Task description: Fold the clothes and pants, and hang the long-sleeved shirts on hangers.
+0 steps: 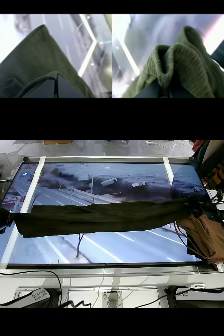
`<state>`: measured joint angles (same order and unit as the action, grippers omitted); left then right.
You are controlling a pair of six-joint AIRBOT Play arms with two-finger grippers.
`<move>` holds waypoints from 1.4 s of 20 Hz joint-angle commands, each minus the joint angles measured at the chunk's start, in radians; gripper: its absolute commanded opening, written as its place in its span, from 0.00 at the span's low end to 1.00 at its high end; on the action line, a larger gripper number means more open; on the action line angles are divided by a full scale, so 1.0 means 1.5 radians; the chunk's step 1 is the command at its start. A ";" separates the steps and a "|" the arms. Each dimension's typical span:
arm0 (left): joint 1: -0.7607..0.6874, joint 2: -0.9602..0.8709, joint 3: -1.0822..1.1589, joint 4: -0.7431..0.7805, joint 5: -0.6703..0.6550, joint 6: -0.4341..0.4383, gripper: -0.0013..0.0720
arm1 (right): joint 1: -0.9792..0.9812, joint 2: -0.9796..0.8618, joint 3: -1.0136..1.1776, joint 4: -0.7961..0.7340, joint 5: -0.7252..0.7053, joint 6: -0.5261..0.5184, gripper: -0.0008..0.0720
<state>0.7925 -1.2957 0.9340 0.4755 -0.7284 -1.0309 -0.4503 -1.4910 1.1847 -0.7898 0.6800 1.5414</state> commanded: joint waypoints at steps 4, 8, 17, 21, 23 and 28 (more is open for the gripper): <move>-0.011 -0.016 0.000 -0.039 0.119 -0.029 0.04 | 0.056 -0.093 0.088 0.011 -0.135 0.102 0.07; -0.067 -0.056 0.001 -0.039 0.162 -0.028 0.04 | 0.106 -0.134 0.088 0.012 -0.201 0.102 0.08; -0.107 -0.075 0.033 -0.044 0.214 -0.026 0.04 | 0.125 -0.150 0.141 0.013 -0.258 0.101 0.08; -0.108 -0.075 0.035 -0.046 0.214 -0.026 0.04 | 0.134 -0.150 0.149 0.010 -0.263 0.101 0.11; -0.107 -0.074 0.037 -0.058 0.214 -0.026 0.21 | 0.134 -0.150 0.149 0.010 -0.276 0.101 0.53; -0.092 -0.040 0.037 -0.024 0.178 -0.024 0.97 | 0.134 -0.134 0.149 -0.032 -0.246 0.099 0.96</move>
<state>0.6415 -1.3830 0.9878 0.4046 -0.4221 -1.0687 -0.2508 -1.7050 1.4067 -0.7956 0.2863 1.6936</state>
